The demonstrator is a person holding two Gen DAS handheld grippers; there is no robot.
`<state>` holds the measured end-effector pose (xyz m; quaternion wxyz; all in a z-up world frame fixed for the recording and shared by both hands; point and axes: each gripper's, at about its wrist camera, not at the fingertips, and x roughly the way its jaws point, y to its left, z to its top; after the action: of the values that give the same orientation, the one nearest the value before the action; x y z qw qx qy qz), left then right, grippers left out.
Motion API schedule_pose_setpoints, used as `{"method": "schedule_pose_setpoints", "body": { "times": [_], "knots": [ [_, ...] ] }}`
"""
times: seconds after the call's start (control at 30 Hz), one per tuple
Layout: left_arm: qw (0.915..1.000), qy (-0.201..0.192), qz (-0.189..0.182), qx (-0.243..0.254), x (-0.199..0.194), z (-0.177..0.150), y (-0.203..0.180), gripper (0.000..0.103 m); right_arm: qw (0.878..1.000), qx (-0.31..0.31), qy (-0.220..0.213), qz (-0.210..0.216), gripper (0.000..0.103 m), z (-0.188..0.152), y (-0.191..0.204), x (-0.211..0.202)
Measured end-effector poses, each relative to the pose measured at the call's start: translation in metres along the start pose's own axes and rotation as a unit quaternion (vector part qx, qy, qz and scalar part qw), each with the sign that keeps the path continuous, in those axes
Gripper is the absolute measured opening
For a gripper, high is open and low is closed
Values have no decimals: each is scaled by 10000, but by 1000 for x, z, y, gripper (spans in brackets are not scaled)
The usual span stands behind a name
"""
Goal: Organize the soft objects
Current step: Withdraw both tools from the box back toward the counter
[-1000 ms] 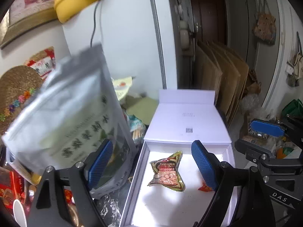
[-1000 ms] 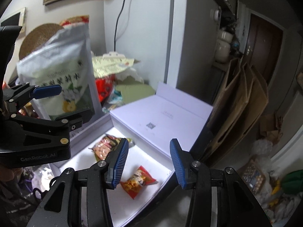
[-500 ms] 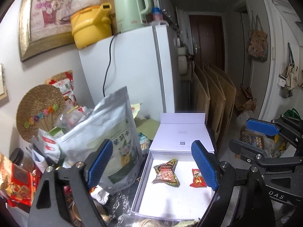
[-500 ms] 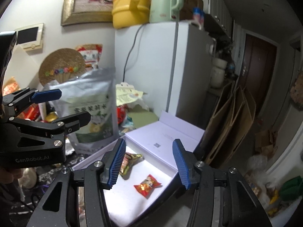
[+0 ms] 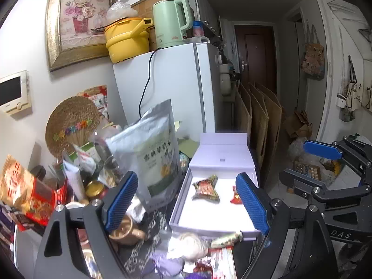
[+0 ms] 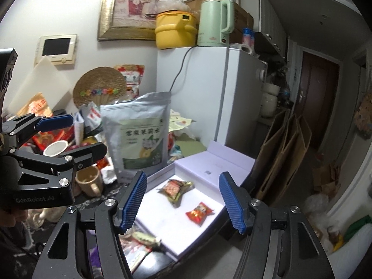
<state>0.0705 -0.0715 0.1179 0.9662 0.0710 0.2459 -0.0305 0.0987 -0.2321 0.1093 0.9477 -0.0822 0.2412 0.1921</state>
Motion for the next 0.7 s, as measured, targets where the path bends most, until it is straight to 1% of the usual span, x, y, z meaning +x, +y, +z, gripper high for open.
{"method": "schedule_pose_setpoints", "body": {
  "times": [0.27, 0.4, 0.53, 0.7],
  "knots": [
    [9999, 159, 29, -51, -27, -31, 3, 87, 9999, -43, 17, 162, 65, -27, 25, -24],
    [9996, 263, 5, -55, -35, -49, 3, 87, 9997, 21, 95, 229, 65, -43, 33, -27],
    [9992, 391, 16, -92, -35, -65, 5, 87, 9993, 96, 219, 279, 65, -59, 40, -26],
    [9973, 657, -63, -323, -30, -89, 13, 87, 9985, 151, 452, 250, 65, -80, 48, -20]
  ]
}}
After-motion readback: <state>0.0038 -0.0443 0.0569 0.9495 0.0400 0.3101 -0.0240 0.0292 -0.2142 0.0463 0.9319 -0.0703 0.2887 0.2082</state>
